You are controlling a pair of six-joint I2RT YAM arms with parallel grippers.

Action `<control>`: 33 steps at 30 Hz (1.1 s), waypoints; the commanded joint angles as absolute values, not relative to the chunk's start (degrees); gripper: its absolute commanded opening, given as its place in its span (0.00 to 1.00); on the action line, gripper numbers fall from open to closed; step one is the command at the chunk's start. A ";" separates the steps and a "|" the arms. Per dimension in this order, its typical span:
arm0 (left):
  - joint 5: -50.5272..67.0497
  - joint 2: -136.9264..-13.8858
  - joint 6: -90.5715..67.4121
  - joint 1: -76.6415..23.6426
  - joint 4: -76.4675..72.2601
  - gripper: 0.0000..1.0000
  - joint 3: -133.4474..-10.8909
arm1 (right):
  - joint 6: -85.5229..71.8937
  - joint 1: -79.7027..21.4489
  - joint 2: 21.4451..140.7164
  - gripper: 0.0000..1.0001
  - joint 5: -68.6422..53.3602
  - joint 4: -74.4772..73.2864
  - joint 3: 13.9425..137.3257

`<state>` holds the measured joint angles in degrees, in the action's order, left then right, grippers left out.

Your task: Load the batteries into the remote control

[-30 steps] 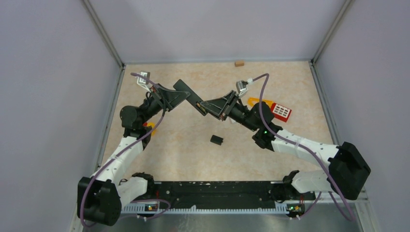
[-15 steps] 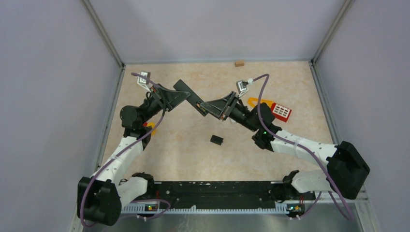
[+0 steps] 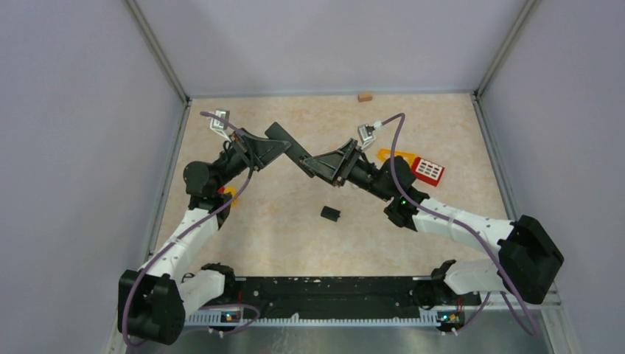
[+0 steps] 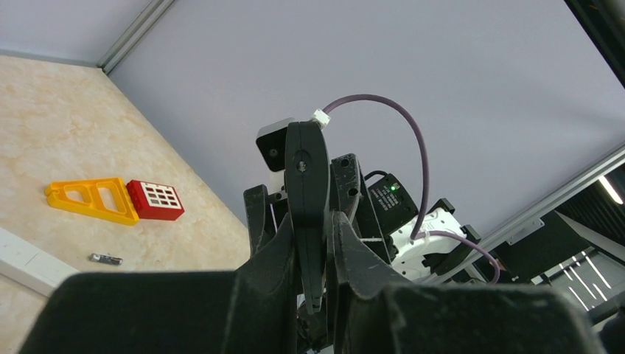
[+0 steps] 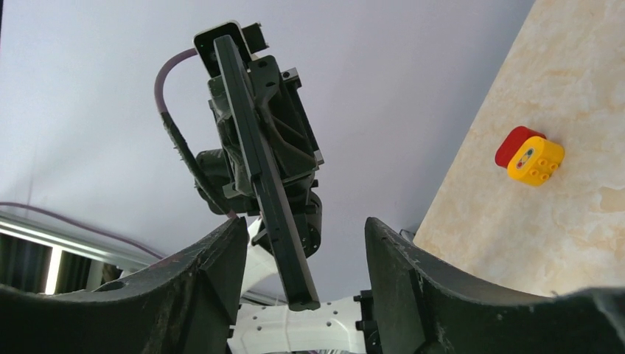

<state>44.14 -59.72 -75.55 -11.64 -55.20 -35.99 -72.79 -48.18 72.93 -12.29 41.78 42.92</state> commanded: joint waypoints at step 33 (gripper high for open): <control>44.32 -55.72 -67.27 -10.60 -47.03 0.00 -35.95 | -58.16 -41.58 63.34 0.79 -12.72 31.06 40.50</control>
<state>43.70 -57.49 -70.91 -11.22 -47.94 -35.88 -66.28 -44.01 68.36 -12.84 38.70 39.99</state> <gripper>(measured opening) 0.157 0.796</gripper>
